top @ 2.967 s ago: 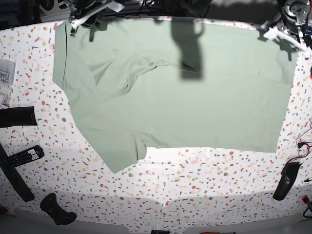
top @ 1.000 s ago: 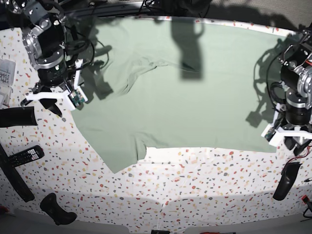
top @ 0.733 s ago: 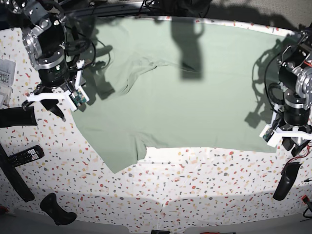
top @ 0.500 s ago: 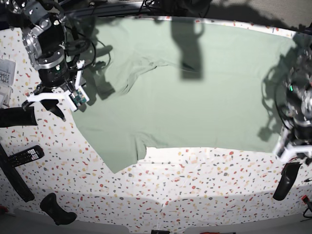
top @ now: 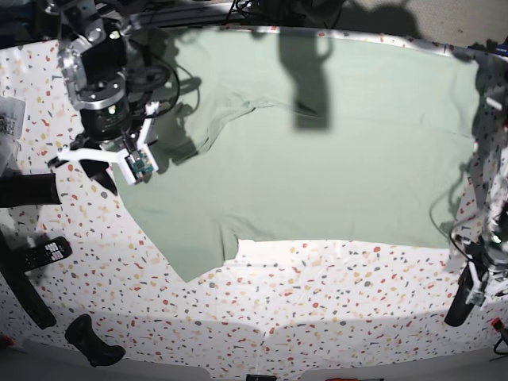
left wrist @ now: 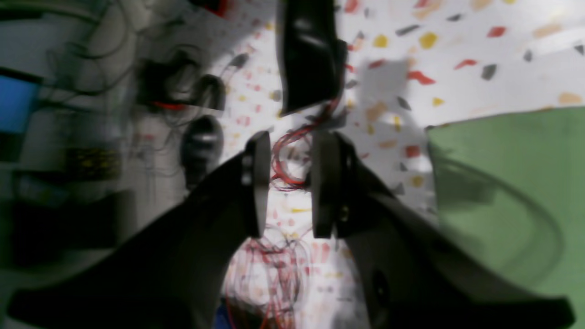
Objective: Fold the T-shirt properly
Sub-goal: 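Lower the left gripper onto the shirt's side edge and grasp it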
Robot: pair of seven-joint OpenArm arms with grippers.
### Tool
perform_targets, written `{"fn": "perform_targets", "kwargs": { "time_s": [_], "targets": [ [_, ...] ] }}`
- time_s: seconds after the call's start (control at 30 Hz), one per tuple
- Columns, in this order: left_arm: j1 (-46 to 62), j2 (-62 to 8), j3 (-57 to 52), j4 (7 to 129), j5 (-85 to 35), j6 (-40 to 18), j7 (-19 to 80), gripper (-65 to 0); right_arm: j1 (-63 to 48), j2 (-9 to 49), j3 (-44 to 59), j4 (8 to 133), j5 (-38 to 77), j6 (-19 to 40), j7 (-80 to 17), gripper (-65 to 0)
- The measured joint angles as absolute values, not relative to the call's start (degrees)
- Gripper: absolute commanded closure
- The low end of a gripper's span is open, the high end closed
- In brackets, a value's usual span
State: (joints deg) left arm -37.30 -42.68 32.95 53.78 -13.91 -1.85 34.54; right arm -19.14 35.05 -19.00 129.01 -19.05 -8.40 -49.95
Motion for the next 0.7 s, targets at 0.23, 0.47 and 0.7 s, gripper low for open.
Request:
{"fn": "perform_targets", "kwargs": {
  "time_s": [0.23,0.47,0.7],
  "targets": [
    [-47.3,-40.9,29.4,30.2,-37.5,-16.4,38.0,-17.3,-19.1,33.6,-19.0,129.0,-18.0,-8.4,-50.2,-22.2],
    [-46.8,-36.0,14.4,20.4,-42.9,-22.7,34.8,-17.3,-19.2,33.3,-19.0,129.0,-18.0,-8.4,-50.1,-22.2],
    [-42.8,-32.0,7.7,19.9,-29.0,-15.1,20.9,-17.3,-19.2,33.3,-19.0,129.0,-18.0,-8.4,-51.1,-22.2]
  ]
}}
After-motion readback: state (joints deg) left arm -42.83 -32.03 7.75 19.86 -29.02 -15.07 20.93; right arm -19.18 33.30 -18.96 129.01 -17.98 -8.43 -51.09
